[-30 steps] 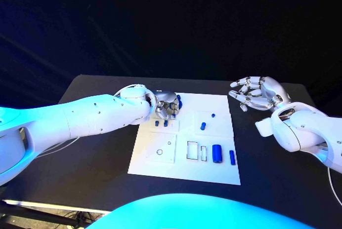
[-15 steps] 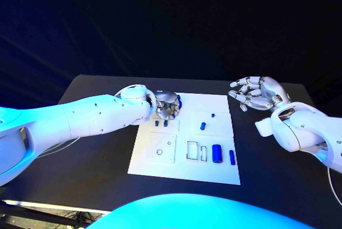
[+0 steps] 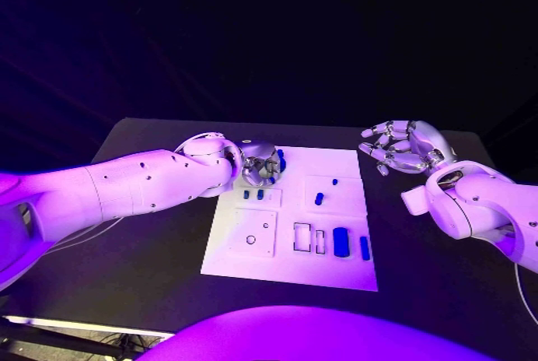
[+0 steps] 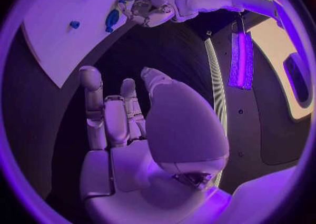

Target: Assemble the parts on the task board

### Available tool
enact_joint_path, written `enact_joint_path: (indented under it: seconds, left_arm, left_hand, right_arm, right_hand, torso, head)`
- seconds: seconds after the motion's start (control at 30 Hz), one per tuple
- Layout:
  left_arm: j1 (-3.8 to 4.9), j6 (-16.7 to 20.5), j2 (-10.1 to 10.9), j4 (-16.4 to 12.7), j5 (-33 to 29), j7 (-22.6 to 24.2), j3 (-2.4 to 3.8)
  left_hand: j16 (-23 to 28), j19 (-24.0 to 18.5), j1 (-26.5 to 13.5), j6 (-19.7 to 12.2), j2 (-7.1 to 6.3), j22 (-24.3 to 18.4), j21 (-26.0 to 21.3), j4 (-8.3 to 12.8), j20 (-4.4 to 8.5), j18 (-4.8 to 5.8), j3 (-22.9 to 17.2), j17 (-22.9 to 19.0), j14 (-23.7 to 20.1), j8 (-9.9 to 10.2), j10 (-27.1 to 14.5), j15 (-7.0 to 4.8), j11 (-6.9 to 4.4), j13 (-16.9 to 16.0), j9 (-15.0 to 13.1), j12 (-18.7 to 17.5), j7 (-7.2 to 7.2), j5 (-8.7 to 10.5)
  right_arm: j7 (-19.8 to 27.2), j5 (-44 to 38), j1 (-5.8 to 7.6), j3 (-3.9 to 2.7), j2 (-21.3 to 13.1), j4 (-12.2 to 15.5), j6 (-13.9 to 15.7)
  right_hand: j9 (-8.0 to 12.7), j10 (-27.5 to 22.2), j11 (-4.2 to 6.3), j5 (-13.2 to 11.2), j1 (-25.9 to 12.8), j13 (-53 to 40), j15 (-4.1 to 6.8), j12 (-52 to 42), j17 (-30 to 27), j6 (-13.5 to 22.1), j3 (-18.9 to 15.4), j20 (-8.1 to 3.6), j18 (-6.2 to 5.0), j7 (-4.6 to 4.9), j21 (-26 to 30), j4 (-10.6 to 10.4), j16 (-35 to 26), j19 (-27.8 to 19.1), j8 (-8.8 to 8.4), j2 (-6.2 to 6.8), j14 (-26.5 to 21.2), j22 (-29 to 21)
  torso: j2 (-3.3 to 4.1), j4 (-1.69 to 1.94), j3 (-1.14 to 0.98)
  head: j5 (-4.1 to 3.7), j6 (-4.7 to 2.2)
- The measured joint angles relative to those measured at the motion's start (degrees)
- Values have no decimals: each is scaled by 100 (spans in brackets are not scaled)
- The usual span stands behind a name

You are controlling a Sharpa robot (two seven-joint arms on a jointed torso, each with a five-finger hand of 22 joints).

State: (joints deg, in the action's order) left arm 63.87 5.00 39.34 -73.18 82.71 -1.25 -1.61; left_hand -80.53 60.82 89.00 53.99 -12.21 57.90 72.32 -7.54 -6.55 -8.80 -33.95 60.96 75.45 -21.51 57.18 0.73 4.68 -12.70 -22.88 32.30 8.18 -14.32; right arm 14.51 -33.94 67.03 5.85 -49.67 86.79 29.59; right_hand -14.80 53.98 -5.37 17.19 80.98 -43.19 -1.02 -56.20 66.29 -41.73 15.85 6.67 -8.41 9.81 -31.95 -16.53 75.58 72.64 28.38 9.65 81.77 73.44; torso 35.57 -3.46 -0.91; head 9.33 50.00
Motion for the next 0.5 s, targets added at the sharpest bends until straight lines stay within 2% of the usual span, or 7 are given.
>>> enact_joint_path:
  seconds: [0.13,0.23,0.37,0.5]
  left_arm:
    - [0,3,182,-177,-135,-14,110]
    - [7,2,330,-295,-221,-33,178]
    - [12,-7,485,-404,-311,-66,228]
    - [17,-31,594,-458,-372,-103,250]
  left_hand:
    - [0,0,-26,0,15,-16,0,4,0,0,-5,-13,0,27,19,0,-19,0,6,-19,0,1]
    - [0,0,-64,4,-23,-16,0,5,0,0,-5,-10,0,27,54,0,-27,0,7,-19,4,2]
    - [0,0,-152,20,-37,-16,0,5,0,0,-5,-10,0,28,72,0,-28,-1,14,-57,20,1]
    - [0,0,-152,40,-37,-16,0,5,0,0,-5,-12,0,28,72,0,-27,-1,12,-57,0,2]
  right_arm:
    - [1,0,-1,0,-4,0,0]
    - [2,0,-1,0,-8,0,0]
    - [2,0,0,0,-15,2,1]
    - [2,0,0,0,-25,5,1]
  right_hand:
    - [0,0,0,0,0,0,0,0,0,0,0,0,0,0,0,0,0,0,0,0,0,0]
    - [0,0,0,0,0,0,0,0,0,0,0,0,0,0,0,0,0,0,0,0,0,0]
    - [5,0,0,0,0,22,0,0,-1,0,0,0,0,0,0,0,0,0,0,0,0,0]
    - [5,0,0,0,0,22,0,0,-1,0,0,0,0,0,0,0,0,0,0,0,0,0]
  torso:
    - [-7,4,0]
    - [-9,11,0]
    - [-10,15,-2]
    - [-7,12,-3]
  head:
    - [-8,0]
    - [-9,0]
    - [-2,0]
    - [8,0]
